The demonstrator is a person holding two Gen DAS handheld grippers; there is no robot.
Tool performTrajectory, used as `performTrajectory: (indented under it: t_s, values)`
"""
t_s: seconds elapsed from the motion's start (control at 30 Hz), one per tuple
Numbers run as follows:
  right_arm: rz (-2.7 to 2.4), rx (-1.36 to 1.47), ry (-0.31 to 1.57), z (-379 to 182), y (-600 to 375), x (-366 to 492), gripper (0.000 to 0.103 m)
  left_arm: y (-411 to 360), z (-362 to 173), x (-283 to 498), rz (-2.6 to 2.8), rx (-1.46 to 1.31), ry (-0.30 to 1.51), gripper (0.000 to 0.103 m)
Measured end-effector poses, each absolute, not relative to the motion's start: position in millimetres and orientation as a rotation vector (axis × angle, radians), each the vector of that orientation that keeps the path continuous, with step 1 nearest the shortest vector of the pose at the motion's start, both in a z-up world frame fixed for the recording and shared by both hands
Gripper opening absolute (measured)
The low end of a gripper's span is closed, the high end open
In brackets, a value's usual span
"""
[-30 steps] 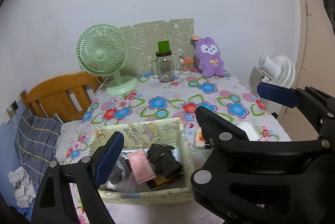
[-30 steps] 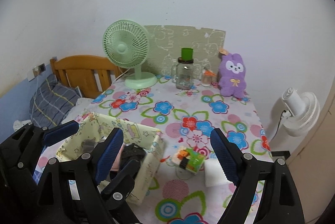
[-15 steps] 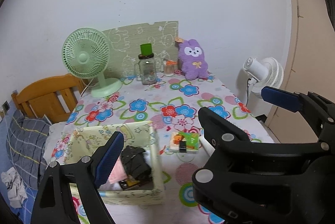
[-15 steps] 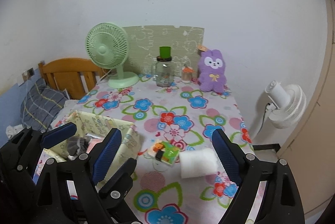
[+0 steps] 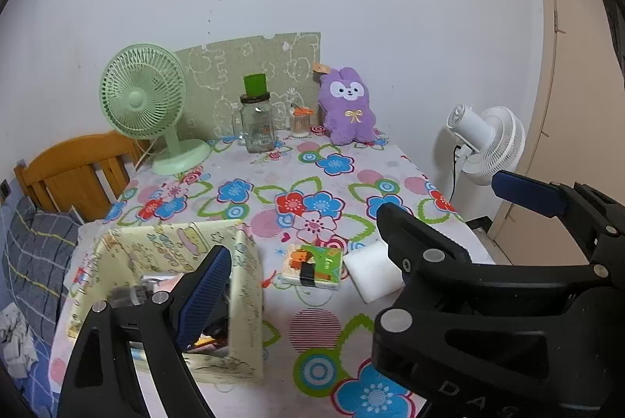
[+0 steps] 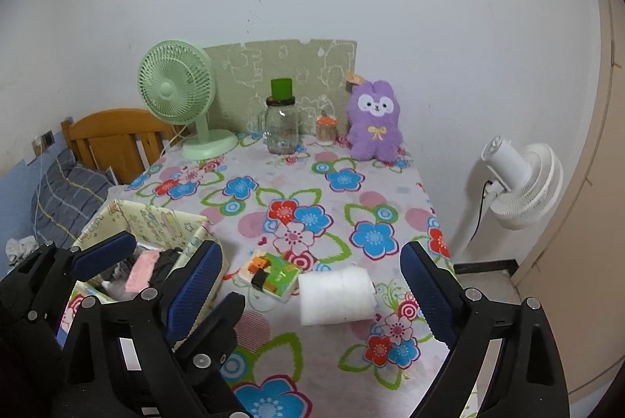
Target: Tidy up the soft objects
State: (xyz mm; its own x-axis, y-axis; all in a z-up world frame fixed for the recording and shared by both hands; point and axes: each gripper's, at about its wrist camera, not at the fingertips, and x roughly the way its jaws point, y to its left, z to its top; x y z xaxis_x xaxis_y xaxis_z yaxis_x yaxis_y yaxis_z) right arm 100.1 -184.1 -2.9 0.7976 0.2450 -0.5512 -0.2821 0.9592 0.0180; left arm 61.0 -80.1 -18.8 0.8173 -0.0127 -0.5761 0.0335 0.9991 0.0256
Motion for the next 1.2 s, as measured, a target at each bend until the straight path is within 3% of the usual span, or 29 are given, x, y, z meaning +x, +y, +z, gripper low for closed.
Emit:
performTrajectory:
  t_s: [1.2]
  values:
    - [0.318, -0.048, 0.819, -134, -207, 191, 0.094, -111, -127, 124, 0.051, 0.058, 0.831, 0.089]
